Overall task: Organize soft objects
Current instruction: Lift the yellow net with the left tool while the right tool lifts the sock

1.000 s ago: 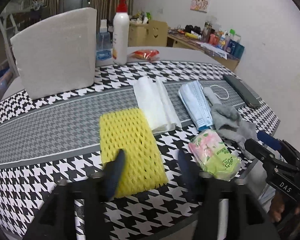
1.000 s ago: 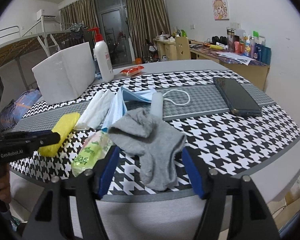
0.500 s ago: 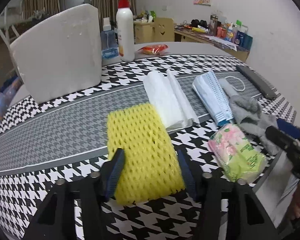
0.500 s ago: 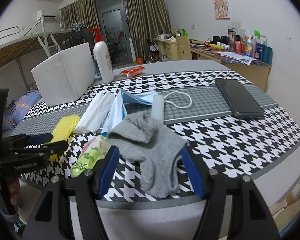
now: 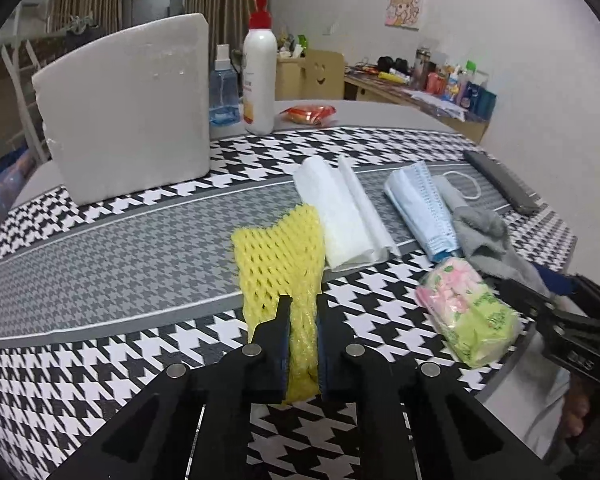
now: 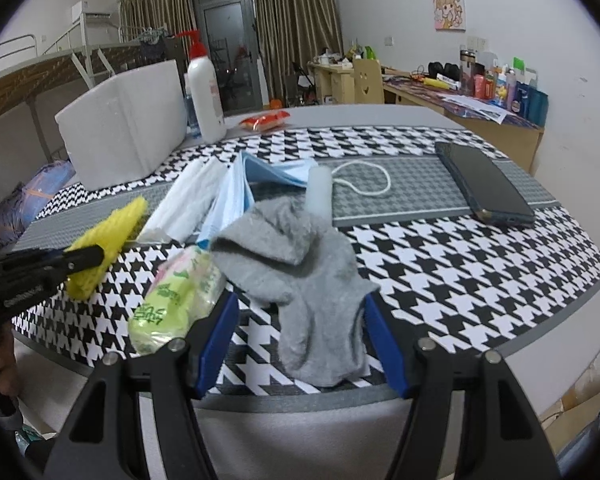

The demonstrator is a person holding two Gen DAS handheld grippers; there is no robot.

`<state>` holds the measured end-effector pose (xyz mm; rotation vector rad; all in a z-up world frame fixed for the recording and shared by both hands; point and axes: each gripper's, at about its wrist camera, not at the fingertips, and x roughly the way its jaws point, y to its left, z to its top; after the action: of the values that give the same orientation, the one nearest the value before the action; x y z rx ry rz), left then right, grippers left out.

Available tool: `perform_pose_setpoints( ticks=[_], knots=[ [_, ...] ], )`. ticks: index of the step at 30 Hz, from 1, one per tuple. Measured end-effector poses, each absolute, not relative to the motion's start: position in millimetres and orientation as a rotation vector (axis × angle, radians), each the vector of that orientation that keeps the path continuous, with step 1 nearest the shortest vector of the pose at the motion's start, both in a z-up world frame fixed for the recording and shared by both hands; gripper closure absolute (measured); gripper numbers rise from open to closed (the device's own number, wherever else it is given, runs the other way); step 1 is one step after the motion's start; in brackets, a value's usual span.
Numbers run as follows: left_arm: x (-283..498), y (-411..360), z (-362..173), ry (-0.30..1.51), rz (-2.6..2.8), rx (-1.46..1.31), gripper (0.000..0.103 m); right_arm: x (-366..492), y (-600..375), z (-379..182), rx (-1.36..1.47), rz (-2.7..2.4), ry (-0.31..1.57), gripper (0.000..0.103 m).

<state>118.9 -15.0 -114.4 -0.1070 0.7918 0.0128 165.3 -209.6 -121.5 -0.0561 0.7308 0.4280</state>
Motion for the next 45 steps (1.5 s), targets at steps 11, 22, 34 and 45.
perform_pose_setpoints(
  ticks=[11,22,34,45],
  knots=[
    [101.8,-19.3,-94.4,0.716,-0.06,-0.112,0.092,154.5,-211.4,-113.5,-0.105,0.404,0.712,0.081],
    [89.3,-5.3,-63.9,0.638,-0.058,-0.114,0.092,143.5,-208.8,-69.9,-0.039,0.423,0.611,0.082],
    [77.2,10.5,-37.1,0.565,-0.042,-0.089,0.092,141.3,-187.9,-42.8,-0.008,0.475,0.542,0.082],
    [80.2,23.8,-20.4,0.532,-0.015,-0.076,0.092,139.6,-167.8,-24.5,0.014,0.522,0.488,0.082]
  ],
)
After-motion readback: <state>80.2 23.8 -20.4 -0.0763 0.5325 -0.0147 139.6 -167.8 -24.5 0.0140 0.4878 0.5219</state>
